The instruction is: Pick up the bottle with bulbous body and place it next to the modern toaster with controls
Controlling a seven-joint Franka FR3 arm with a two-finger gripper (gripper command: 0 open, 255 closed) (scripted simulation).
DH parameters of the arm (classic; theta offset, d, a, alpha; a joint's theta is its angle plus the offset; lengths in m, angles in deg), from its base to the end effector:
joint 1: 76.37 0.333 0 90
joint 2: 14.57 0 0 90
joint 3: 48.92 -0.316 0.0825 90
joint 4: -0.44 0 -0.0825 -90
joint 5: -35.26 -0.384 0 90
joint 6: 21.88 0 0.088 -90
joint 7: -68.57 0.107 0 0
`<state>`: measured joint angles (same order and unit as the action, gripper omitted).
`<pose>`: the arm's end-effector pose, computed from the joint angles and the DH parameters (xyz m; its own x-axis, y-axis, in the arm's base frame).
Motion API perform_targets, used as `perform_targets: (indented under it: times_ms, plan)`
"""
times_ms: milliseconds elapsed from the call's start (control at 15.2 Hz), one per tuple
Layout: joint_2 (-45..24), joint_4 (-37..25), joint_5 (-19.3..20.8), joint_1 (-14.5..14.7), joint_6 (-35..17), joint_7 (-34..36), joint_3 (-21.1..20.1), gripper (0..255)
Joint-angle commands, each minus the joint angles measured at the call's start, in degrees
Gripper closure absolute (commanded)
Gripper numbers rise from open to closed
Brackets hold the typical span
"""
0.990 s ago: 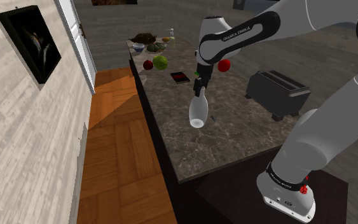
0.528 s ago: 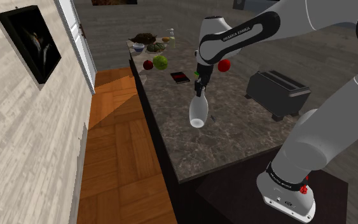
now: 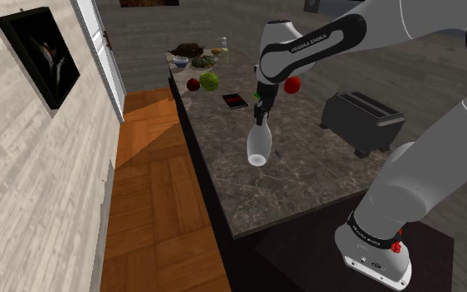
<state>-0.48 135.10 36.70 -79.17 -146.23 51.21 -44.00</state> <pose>0.4661 -0.0651 0.4339 0.9812 0.1829 0.0620 0.1820 -0.9831 0.0202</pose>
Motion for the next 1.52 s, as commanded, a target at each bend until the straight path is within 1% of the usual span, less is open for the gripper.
perform_targets:
  times_ms: [0,726,1452]
  plan:
    - [0.41,-0.77,0.01,0.01,1.18,0.03,-0.04,255]
    - [2.76,-7.17,0.07,0.03,9.92,0.11,-0.23,255]
    - [3.53,-14.93,0.02,0.09,18.45,0.11,-0.38,255]
